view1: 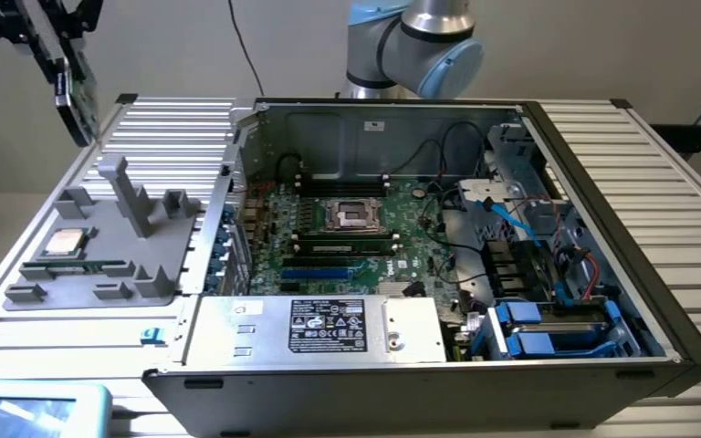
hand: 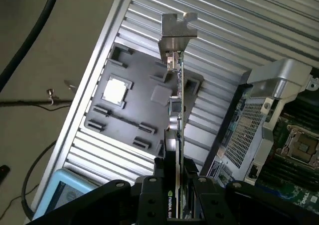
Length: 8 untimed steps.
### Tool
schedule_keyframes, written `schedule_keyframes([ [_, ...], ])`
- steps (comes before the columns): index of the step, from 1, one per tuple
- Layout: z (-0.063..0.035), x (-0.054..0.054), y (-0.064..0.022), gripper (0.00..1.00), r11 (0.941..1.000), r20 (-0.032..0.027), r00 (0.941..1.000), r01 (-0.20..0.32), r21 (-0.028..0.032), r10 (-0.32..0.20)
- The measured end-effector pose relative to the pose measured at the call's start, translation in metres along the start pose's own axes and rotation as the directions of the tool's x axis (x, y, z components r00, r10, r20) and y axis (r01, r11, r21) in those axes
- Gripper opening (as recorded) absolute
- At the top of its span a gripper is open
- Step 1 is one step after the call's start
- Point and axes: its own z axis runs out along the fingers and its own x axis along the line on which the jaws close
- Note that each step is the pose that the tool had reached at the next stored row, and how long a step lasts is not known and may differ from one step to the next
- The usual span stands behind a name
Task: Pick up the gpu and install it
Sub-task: 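Pick up the gpu and move the gpu toward the slot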
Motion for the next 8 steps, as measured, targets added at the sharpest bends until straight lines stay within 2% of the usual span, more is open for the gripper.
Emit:
schedule_keyframes([
  [5, 0.0, 0.0, 0.0, 0.25, 0.9958, -0.0044, 0.9958, 0.092, 0.0032, -0.092],
  [6, 0.0, 0.0, 0.0, 0.25, 0.994, -0.0053, 0.994, 0.109, 0.0038, -0.109],
  [8, 0.0, 0.0, 0.0, 0.25, 0.9866, -0.0081, 0.9866, 0.163, 0.0055, -0.163],
])
